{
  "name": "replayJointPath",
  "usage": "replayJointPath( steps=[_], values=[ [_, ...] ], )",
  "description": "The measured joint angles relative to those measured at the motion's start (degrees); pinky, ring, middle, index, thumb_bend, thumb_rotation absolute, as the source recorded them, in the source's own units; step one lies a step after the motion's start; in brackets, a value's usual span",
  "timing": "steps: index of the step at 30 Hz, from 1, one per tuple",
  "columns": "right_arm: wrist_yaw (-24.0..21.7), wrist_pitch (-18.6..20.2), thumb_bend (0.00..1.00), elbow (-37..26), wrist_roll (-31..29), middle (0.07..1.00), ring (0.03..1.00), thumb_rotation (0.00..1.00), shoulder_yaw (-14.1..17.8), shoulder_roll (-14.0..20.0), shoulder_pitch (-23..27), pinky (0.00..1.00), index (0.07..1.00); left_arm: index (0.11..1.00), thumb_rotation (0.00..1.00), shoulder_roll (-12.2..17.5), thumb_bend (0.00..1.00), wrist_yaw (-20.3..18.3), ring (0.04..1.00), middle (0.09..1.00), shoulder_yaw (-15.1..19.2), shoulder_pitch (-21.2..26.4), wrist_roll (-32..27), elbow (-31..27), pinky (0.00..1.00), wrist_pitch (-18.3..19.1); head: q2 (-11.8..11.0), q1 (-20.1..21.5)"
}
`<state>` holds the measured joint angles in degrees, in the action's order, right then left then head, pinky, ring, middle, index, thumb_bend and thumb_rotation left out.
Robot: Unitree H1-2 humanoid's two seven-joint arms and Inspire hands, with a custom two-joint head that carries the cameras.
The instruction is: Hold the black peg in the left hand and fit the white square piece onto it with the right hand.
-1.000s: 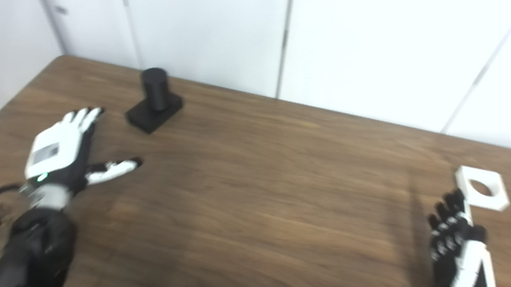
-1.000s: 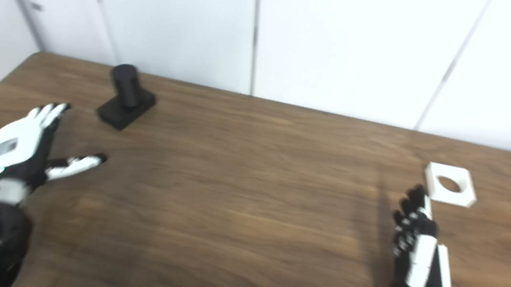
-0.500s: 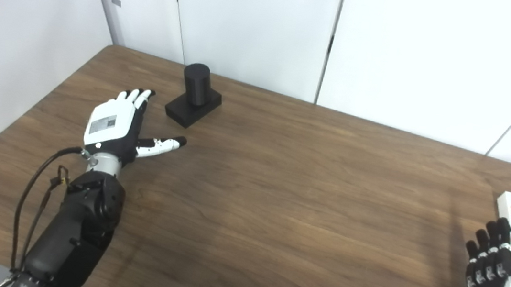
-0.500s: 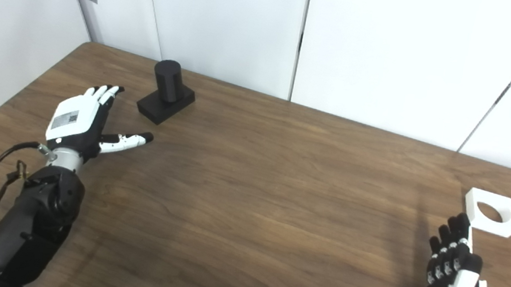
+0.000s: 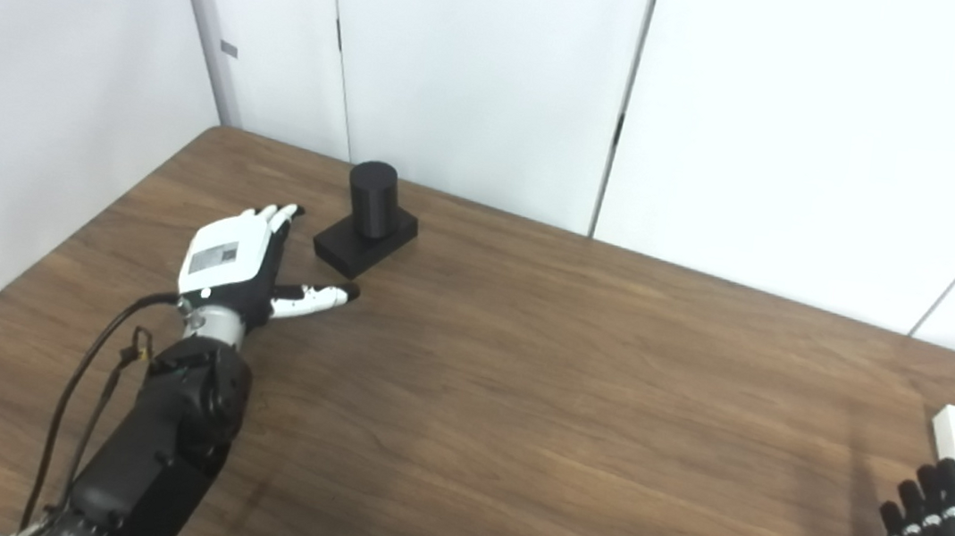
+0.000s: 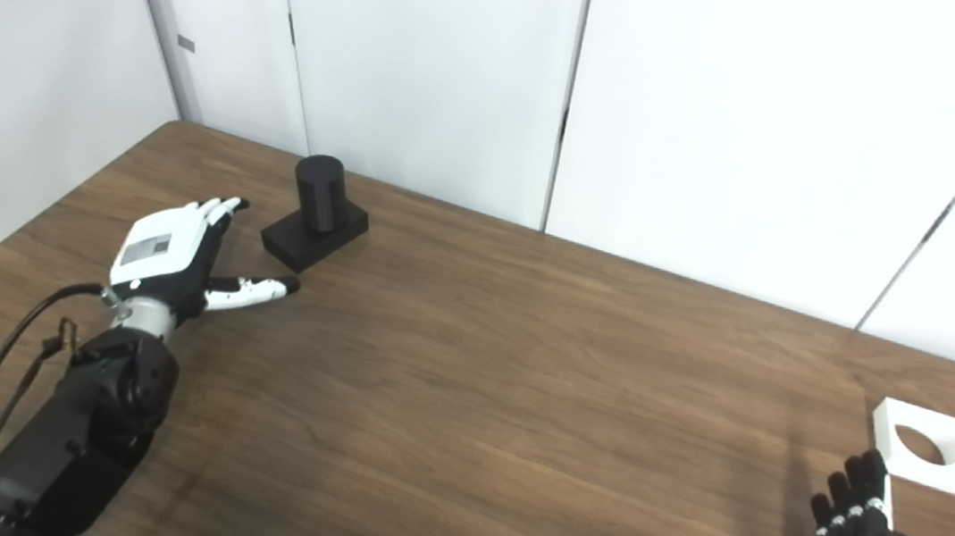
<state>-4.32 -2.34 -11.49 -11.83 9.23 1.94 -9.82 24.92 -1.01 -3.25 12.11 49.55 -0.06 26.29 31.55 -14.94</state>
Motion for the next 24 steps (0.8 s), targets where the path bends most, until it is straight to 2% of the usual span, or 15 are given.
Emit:
replayJointPath(
  steps=[13, 24],
  values=[
    [-0.09, 0.03, 0.78, 0.07, 0.02, 0.997, 1.0, 1.0, 0.2, 0.01, -0.05, 0.99, 0.997, 0.903, 0.69, 0.39, 0.9, -2.24, 0.975, 0.952, -0.83, 6.04, -0.49, 8.38, 0.93, 0.23, 0.0, 0.26],
    [-0.05, 0.06, 0.8, 0.07, 0.24, 0.995, 1.0, 1.0, 0.24, 0.02, -0.09, 0.99, 0.994, 0.905, 0.73, 0.63, 0.92, -2.32, 0.977, 0.952, -2.81, 11.12, -1.79, 17.62, 0.94, 0.24, -0.26, 0.62]
  ],
)
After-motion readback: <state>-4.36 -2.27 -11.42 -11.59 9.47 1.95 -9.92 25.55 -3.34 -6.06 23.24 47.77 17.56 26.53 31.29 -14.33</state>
